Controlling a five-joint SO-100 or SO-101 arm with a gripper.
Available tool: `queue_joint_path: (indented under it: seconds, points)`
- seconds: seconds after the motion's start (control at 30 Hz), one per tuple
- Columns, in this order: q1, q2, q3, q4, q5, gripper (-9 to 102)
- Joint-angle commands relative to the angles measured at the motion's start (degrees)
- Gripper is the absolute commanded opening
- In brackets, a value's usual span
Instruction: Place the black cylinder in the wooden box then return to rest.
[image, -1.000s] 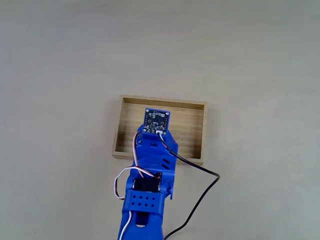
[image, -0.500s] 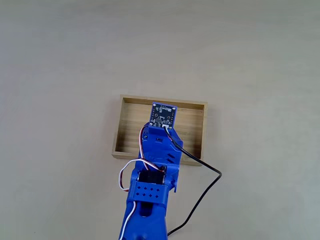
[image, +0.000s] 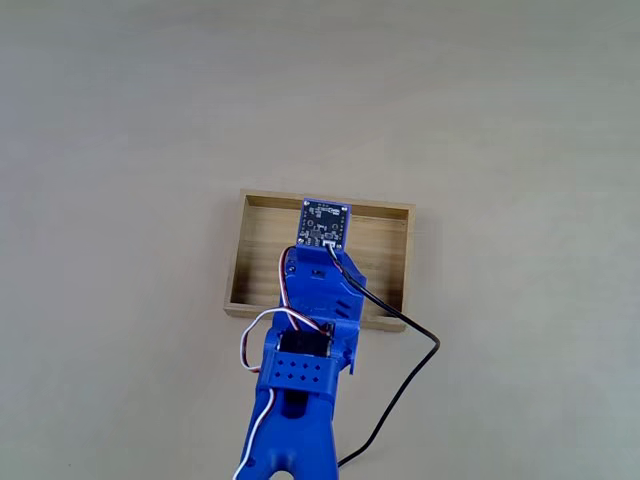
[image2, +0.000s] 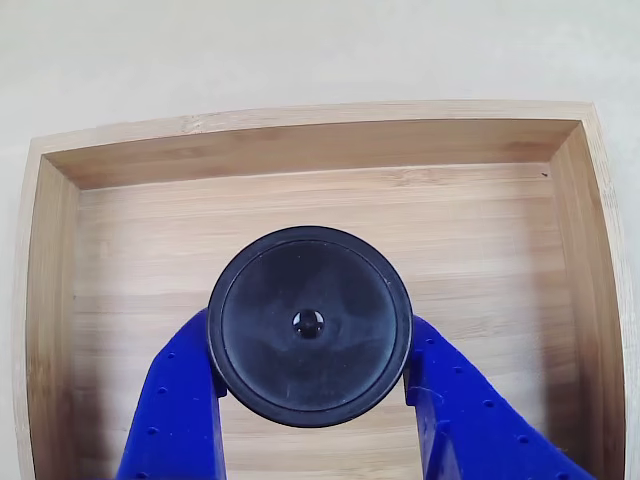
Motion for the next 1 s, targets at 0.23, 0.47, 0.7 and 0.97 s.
queue_joint_path:
  seconds: [0.23, 0.47, 0.7, 0.97]
  points:
    - [0.26, 0.53, -7.56, -1.76, 1.76, 17]
    - [0.09, 1.58, -8.0, -1.76, 2.02, 17]
    - [0.0, 2.2, -8.09, -1.85, 2.46, 17]
    - [-0.09, 2.55, -8.09, -2.11, 3.43, 24]
